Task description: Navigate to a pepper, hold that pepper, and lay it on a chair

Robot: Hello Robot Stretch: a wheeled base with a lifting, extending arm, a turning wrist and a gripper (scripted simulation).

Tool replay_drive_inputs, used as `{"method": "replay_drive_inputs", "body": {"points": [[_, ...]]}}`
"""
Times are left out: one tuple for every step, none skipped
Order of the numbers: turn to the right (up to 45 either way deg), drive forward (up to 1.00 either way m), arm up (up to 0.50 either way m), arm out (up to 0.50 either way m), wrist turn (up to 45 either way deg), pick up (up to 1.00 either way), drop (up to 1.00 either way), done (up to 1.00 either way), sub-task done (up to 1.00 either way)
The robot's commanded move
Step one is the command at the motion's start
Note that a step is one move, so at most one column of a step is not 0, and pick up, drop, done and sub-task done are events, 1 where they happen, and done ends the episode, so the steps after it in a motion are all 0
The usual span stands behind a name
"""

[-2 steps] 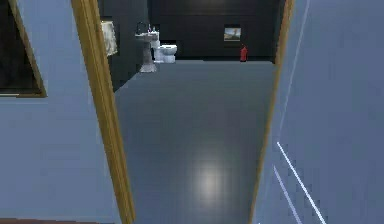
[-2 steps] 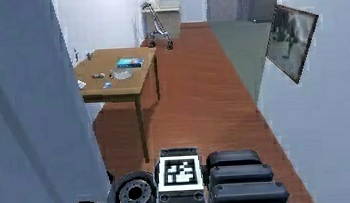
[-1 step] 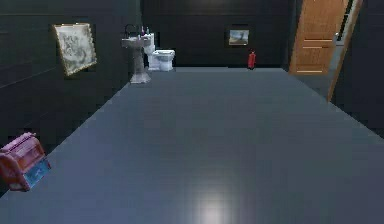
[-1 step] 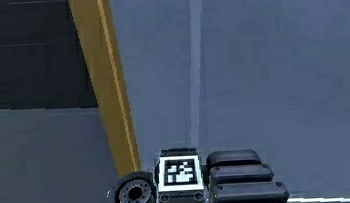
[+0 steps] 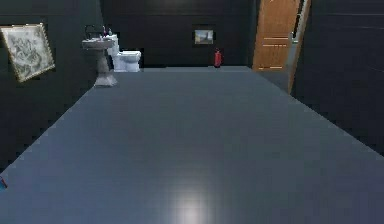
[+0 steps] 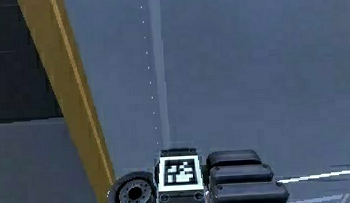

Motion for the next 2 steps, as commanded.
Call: {"method": "replay_drive_inputs", "body": {"points": [[0.0, 0.30, 0.00, 0.00, 0.0, 0.00, 0.00, 0.00, 0.00], [18.0, 0.00, 0.00, 0.00, 0.0, 0.00, 0.00, 0.00, 0.00]]}}
